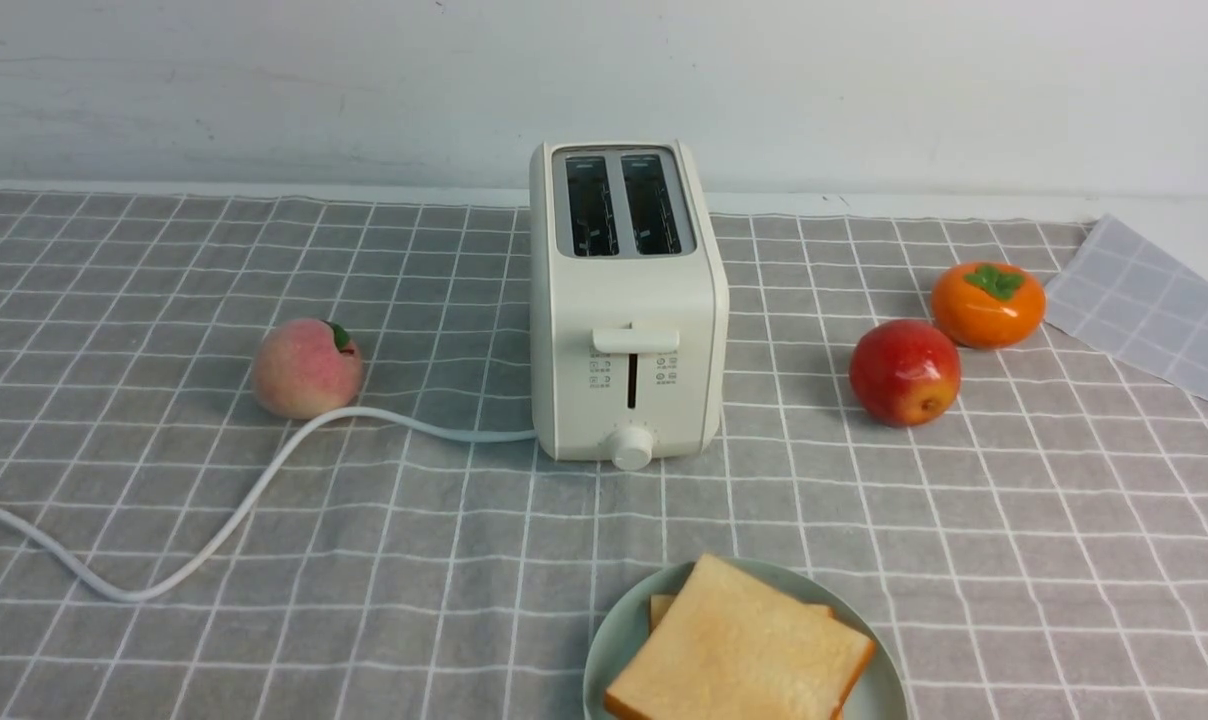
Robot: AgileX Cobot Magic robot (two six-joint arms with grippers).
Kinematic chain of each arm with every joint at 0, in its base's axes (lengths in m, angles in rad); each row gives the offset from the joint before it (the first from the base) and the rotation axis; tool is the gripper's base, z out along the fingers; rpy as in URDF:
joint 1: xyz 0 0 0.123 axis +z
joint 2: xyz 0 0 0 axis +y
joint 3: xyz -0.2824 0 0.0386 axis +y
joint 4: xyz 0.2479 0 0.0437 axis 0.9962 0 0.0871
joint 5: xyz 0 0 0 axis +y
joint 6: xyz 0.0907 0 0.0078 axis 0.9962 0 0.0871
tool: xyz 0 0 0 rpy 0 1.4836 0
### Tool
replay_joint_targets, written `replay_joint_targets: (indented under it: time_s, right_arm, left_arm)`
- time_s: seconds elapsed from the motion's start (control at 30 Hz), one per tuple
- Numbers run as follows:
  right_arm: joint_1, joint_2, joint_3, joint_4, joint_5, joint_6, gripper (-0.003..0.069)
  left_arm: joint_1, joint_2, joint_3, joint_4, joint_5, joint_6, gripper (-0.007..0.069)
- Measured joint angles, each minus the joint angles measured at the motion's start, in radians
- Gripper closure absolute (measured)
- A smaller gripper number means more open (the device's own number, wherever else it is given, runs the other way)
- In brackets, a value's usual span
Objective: Take toasted bread from bread machine on grey coffee table place on plate.
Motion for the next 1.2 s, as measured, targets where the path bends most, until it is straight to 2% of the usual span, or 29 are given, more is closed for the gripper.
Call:
replay_joint_targets:
  time_s: [1.0,1.13,1.2]
  right_arm:
    - [0.000,0.000,0.000,0.000,0.010,0.000,0.0540]
    - [-0.036,0.000,0.000,0.000,0.011,0.000,0.0535]
    - [-0.096,0.000,0.000,0.000,0.014,0.000,0.0530]
  left_arm:
    - [0.004,0.000,0.004,-0.010,0.021,0.000,0.0622]
    - [0.004,0.000,0.004,-0.010,0.021,0.000,0.0622]
    - [0.004,0.000,0.004,-0.010,0.021,0.000,0.0620]
